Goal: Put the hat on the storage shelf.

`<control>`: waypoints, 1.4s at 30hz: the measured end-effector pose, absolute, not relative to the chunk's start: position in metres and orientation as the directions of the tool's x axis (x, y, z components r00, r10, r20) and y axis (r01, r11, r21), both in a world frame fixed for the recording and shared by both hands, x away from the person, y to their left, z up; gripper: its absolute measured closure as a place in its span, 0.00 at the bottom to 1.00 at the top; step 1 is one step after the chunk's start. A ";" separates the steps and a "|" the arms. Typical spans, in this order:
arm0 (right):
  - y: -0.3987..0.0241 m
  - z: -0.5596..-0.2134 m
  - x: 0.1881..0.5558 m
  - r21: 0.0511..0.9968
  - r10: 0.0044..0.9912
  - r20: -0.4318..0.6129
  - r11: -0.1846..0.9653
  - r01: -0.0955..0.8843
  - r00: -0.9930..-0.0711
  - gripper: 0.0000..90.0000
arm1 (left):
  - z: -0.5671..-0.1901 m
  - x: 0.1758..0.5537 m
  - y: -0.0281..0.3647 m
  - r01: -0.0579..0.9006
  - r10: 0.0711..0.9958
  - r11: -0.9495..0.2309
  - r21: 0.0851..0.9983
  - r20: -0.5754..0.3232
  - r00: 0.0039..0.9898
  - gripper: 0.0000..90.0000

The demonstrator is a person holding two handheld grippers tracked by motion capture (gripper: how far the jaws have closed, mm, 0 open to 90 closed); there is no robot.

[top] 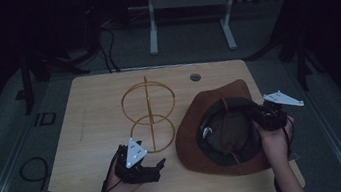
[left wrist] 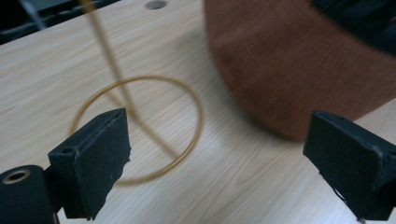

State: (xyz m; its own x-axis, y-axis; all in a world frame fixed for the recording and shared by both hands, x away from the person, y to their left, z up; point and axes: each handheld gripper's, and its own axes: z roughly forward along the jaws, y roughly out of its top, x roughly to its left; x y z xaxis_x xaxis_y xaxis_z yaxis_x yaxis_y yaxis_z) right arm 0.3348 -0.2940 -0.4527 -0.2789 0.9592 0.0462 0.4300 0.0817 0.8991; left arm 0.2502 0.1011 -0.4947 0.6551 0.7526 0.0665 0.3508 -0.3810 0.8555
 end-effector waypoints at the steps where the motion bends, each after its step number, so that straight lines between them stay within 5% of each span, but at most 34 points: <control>1: -0.294 -0.453 0.334 0.899 0.958 0.053 0.076 0.431 -0.280 0.95 | -0.493 0.251 0.097 0.345 0.747 -0.386 0.855 0.072 0.660 0.09; 23: -0.293 -0.453 0.324 0.901 0.956 0.043 0.088 0.425 -0.289 0.95 | -0.451 0.293 -0.004 0.225 0.632 -0.492 0.841 0.167 0.757 0.14; 42: -0.295 -0.443 0.311 0.915 0.947 0.048 0.086 0.395 -0.318 0.94 | -0.448 0.343 -0.055 0.326 0.690 -0.536 0.779 0.182 0.700 0.17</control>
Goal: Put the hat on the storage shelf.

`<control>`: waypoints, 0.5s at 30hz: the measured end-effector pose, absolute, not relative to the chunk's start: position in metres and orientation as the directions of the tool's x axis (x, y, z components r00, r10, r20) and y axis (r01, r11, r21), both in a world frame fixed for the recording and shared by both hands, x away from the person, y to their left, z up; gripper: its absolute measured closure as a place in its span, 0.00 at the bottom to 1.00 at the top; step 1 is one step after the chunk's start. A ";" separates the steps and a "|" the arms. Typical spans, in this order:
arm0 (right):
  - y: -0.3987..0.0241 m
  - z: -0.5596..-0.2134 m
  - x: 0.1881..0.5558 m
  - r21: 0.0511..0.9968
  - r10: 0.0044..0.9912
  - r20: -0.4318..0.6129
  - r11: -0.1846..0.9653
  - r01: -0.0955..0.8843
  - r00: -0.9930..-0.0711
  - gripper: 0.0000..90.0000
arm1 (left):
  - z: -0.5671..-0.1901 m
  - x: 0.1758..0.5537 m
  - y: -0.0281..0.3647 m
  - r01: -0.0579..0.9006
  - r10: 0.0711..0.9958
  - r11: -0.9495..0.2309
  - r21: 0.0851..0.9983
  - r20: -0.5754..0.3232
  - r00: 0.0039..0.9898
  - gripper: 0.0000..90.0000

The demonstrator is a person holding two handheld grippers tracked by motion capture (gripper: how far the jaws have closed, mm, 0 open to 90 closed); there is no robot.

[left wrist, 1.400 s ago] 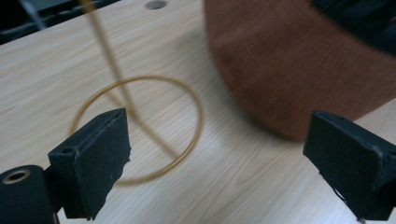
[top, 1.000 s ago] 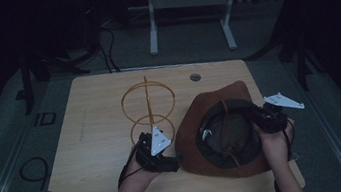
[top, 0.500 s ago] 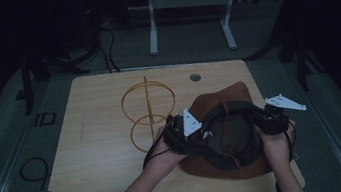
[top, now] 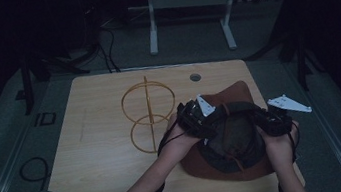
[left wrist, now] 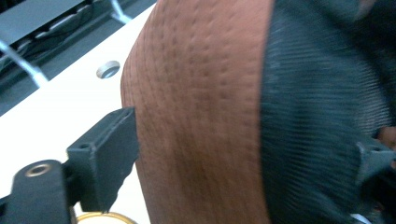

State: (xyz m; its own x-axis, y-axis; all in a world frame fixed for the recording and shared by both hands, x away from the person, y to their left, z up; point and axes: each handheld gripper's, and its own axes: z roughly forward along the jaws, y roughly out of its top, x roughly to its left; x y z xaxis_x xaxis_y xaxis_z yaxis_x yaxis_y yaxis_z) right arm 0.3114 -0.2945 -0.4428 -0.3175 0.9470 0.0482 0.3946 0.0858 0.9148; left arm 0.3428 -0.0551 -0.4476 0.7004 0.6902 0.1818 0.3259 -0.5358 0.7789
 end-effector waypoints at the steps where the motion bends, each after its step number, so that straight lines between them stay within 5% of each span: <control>1: -0.294 -0.441 0.310 0.917 0.946 0.050 0.084 0.391 -0.321 0.94 | -0.448 0.344 -0.056 0.336 0.697 -0.531 0.778 0.176 0.695 0.17; 5: -0.291 -0.439 0.305 0.921 0.941 0.059 0.078 0.382 -0.332 0.94 | -0.452 0.346 -0.063 0.353 0.701 -0.537 0.766 0.173 0.691 0.23; 7: -0.290 -0.438 0.304 0.922 0.940 0.056 0.081 0.379 -0.337 0.95 | -0.454 0.347 -0.064 0.358 0.700 -0.549 0.755 0.181 0.691 0.36; 12: -0.288 -0.439 0.301 0.917 0.936 0.059 0.087 0.390 -0.347 0.94 | -0.456 0.348 -0.062 0.353 0.720 -0.535 0.768 0.197 0.665 0.91; 15: -0.285 -0.440 0.300 0.915 0.935 0.057 0.091 0.392 -0.351 0.94 | -0.453 0.348 -0.061 0.345 0.728 -0.527 0.777 0.204 0.654 0.96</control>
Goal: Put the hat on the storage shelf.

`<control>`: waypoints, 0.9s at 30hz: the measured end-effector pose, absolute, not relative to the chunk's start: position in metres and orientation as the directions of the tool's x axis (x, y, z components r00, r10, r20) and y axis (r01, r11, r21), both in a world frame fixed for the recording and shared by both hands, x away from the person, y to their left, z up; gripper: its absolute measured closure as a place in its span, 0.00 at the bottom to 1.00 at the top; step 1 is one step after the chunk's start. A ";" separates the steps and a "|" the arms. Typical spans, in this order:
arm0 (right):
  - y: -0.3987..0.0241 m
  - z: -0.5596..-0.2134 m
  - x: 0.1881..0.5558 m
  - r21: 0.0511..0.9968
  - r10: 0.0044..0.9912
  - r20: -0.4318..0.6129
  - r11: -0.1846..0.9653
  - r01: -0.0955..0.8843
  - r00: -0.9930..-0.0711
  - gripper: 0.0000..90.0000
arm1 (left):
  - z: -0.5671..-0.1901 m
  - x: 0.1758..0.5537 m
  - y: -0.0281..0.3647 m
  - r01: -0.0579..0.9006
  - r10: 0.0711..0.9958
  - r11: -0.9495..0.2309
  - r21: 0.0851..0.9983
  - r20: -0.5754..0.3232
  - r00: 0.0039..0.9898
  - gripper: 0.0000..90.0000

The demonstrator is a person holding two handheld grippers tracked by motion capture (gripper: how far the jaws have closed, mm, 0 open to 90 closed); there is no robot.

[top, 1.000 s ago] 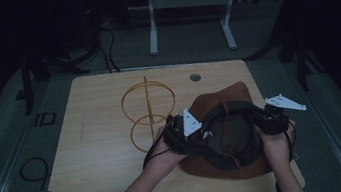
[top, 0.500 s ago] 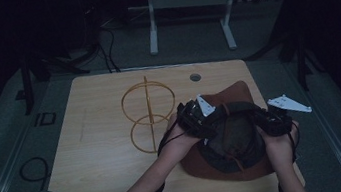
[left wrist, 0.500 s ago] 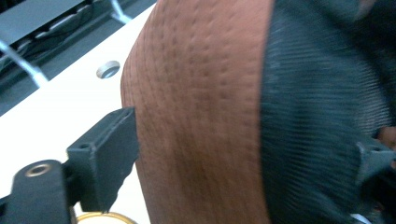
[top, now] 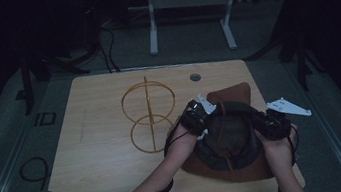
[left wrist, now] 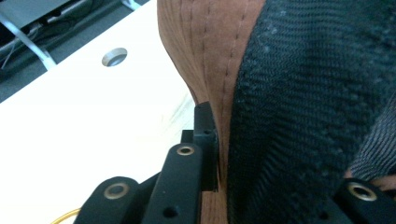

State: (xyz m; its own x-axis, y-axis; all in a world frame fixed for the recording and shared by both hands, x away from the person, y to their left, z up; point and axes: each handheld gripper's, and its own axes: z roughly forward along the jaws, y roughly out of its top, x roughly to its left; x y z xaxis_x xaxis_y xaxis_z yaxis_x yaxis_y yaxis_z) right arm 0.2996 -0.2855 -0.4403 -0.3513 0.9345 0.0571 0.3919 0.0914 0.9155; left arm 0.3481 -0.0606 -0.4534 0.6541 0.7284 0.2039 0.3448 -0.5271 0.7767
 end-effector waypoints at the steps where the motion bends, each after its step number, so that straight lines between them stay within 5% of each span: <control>1: -0.286 -0.440 0.299 0.916 0.934 0.061 0.088 0.392 -0.351 0.93 | -0.452 0.348 -0.059 0.337 0.731 -0.522 0.783 0.207 0.651 0.97; 6: -0.288 -0.439 0.293 0.917 0.917 0.097 0.069 0.394 -0.386 0.81 | -0.447 0.347 -0.052 0.322 0.737 -0.506 0.800 0.207 0.643 0.97; 11: -0.291 -0.435 0.280 0.918 0.902 0.102 0.076 0.388 -0.418 0.50 | -0.443 0.344 -0.048 0.300 0.734 -0.498 0.813 0.211 0.645 0.97; 18: -0.299 -0.423 0.253 0.933 0.840 0.118 0.089 0.348 -0.530 0.42 | -0.438 0.339 -0.049 0.265 0.730 -0.499 0.825 0.236 0.641 0.97; 27: -0.340 -0.421 0.250 0.945 0.884 0.035 0.122 0.302 -0.467 0.43 | -0.437 0.326 -0.040 0.218 0.698 -0.490 0.844 0.230 0.678 0.97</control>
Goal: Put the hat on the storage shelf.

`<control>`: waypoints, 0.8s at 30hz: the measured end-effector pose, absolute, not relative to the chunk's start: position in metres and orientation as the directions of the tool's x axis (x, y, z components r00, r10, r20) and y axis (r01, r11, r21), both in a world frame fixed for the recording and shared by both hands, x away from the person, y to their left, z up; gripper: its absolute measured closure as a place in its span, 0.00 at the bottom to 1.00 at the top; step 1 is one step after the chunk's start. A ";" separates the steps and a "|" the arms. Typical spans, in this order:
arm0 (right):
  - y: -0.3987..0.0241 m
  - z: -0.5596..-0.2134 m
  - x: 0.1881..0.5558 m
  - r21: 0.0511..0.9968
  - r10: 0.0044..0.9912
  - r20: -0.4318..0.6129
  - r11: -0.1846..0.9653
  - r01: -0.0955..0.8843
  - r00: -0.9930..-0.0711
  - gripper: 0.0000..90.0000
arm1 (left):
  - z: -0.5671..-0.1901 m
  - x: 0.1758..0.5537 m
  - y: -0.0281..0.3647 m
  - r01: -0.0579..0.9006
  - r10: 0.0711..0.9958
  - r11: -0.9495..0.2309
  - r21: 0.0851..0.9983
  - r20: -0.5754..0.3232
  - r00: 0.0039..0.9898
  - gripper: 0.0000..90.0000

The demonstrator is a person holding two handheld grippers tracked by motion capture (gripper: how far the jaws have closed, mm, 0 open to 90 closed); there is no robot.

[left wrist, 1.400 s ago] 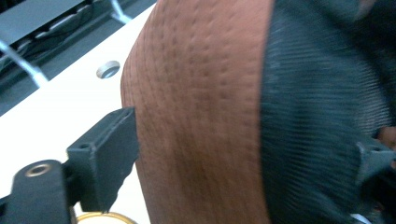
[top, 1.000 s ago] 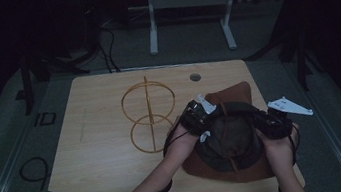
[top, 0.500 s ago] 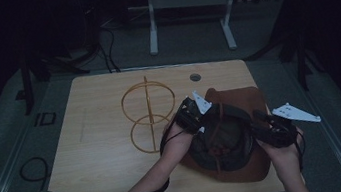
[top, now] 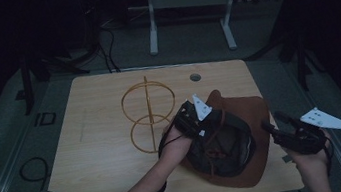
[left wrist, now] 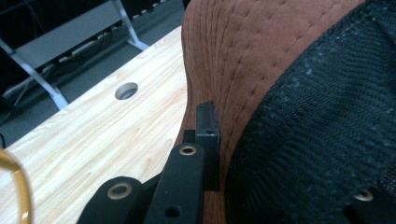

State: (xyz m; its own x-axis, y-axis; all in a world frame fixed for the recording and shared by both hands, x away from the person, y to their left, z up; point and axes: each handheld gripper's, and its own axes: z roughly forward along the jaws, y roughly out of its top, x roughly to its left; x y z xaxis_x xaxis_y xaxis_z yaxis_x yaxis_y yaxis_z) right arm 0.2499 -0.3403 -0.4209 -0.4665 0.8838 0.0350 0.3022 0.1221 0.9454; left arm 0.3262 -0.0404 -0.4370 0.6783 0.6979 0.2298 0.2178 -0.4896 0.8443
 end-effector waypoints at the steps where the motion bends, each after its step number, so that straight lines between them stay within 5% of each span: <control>1: -0.345 -0.422 0.250 0.946 0.890 0.031 0.121 0.300 -0.455 0.43 | -0.437 0.325 -0.039 0.216 0.694 -0.479 0.851 0.217 0.687 0.97; 5: -0.377 -0.430 0.261 0.940 0.924 0.030 0.104 0.326 -0.382 0.44 | -0.434 0.320 -0.029 0.198 0.681 -0.457 0.867 0.198 0.705 0.97; 11: -0.390 -0.446 0.277 0.908 0.915 0.070 0.106 0.405 -0.398 0.46 | -0.427 0.312 -0.017 0.135 0.629 -0.412 0.901 0.174 0.757 0.97; 24: -0.337 -0.457 0.282 0.914 0.711 0.128 0.185 0.360 -0.692 0.47 | -0.414 0.295 0.000 -0.128 0.360 -0.193 0.973 0.192 0.913 0.97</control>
State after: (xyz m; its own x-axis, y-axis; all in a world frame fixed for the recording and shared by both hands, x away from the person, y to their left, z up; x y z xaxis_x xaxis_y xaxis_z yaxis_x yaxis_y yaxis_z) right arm 0.2820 -0.3370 -0.4565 -0.6916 0.7108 0.1280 0.3597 0.1853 0.9145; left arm 0.2950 0.0001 -0.4145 0.9129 0.3603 0.1918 -0.1281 -0.1933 0.9727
